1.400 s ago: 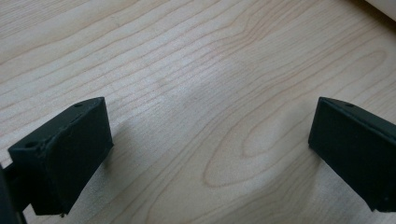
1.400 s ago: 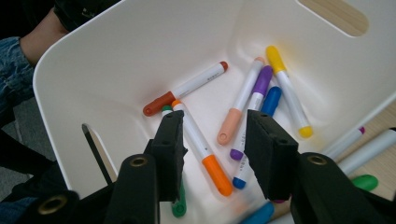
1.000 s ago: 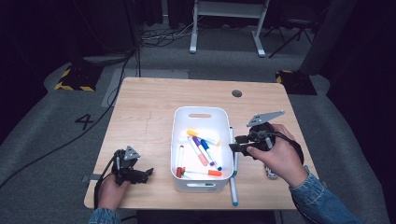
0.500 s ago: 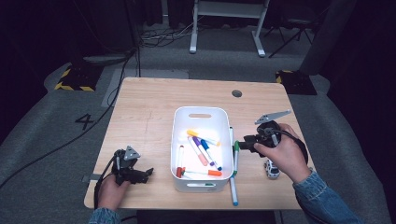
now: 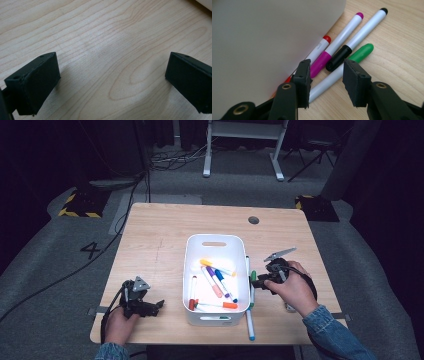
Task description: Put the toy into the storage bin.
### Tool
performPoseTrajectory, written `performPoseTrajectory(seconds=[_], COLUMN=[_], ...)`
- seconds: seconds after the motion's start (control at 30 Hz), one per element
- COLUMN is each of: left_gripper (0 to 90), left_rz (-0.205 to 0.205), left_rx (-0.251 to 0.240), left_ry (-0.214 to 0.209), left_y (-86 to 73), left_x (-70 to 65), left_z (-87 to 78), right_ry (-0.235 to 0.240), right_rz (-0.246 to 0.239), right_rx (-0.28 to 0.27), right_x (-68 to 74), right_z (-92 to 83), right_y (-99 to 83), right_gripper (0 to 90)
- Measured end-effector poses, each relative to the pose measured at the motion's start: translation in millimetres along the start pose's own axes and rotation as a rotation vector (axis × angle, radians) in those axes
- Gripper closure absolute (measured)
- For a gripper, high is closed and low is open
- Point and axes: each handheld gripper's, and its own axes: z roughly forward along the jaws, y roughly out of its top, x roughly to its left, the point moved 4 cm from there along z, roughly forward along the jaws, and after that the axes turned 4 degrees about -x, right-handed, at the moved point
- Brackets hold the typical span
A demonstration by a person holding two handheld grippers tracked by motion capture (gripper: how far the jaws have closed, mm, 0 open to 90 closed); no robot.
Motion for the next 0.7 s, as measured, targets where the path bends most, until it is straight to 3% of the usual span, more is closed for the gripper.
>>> performPoseTrajectory(seconds=[0.23,0.7], left_gripper=[0.0,0.0], left_rz=[0.0,0.0], left_rx=[0.0,0.0], left_ry=[0.0,0.0], left_y=[0.0,0.0], left_x=[0.0,0.0], left_z=[0.0,0.0], right_ry=[0.003,-0.042], right_rz=[0.013,0.027], right_rx=[0.023,0.081], right_x=[-2.7,-5.6], right_z=[15.1,42.9], right_y=[-8.6,-22.9], right_gripper=[59.0,56.8])
